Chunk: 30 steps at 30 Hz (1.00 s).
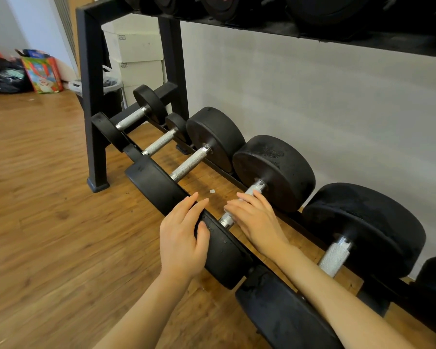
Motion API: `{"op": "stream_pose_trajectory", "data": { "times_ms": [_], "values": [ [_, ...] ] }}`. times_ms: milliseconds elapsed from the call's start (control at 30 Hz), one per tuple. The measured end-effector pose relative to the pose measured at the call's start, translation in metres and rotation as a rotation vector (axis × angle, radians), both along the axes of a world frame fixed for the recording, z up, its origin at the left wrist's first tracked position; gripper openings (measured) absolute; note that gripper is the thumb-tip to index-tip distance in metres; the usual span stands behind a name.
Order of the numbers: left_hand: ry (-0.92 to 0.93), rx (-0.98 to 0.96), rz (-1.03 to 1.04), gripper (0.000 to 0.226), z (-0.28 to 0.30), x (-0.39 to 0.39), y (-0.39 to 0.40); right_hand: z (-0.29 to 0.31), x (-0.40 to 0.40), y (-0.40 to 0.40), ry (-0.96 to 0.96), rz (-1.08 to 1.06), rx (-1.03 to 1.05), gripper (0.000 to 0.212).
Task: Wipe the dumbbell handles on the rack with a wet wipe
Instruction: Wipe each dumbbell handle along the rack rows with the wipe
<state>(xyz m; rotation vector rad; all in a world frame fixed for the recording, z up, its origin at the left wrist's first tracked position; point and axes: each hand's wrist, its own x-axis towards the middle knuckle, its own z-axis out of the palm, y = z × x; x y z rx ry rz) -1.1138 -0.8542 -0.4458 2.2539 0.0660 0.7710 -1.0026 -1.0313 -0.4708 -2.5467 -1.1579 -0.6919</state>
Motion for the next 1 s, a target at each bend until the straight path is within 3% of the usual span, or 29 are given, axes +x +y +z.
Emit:
{"op": "stream_pose_trajectory", "data": {
  "times_ms": [133, 267, 433, 600, 767, 1000],
  "values": [
    [0.019, -0.006, 0.001, 0.052, 0.002, -0.001, -0.001, -0.001, 0.000, -0.002, -0.036, -0.028, 0.064, 0.032],
    [0.030, 0.004, 0.005, 0.052, 0.002, -0.002, 0.000, -0.001, -0.008, -0.002, -0.029, 0.045, -0.024, 0.053],
    [0.025, 0.022, 0.011, 0.051, 0.003, -0.003, 0.000, 0.002, -0.005, -0.004, -0.011, -0.076, 0.171, 0.038],
    [0.029, 0.038, 0.017, 0.052, 0.006, -0.002, -0.001, -0.001, -0.007, -0.001, -0.022, 0.002, 0.063, 0.052],
    [0.038, 0.045, 0.022, 0.052, 0.007, -0.004, -0.002, -0.002, -0.003, -0.007, -0.021, -0.122, 0.140, 0.052],
    [0.063, 0.043, 0.085, 0.055, 0.006, -0.010, -0.011, 0.000, -0.004, -0.008, 0.006, -0.051, 0.186, 0.042]
  ]
}}
